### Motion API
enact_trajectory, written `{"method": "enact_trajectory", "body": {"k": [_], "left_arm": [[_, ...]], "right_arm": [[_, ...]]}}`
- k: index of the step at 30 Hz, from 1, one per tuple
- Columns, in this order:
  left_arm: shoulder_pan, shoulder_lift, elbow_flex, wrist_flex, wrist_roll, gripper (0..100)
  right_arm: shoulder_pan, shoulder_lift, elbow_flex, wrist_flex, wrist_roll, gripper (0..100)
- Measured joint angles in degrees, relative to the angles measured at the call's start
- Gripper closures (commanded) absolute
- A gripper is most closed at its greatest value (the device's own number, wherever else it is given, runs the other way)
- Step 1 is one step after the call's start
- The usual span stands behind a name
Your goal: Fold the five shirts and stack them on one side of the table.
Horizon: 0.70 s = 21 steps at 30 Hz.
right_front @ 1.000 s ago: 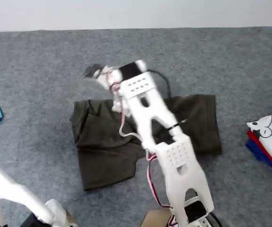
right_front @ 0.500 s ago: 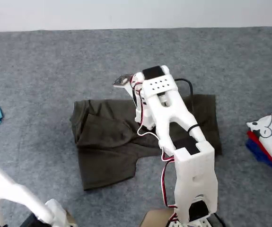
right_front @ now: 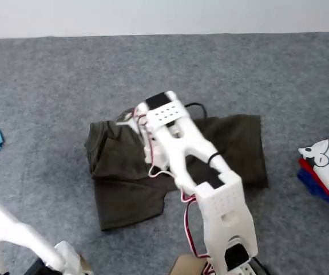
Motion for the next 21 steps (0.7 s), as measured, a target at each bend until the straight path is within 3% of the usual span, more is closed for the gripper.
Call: {"method": "enact_trajectory", "body": {"k": [5, 21], "left_arm": [[0.0, 0.0, 0.0, -1.32, -0.35, 99], [4.04, 0.0, 0.0, -1.41, -1.32, 99]], "right_arm": [[-2.9, 0.09, 3.16, 0.0, -0.88, 96.3], [-0.79, -10.29, 5.36, 0.0, -1.05, 96.3]]}}
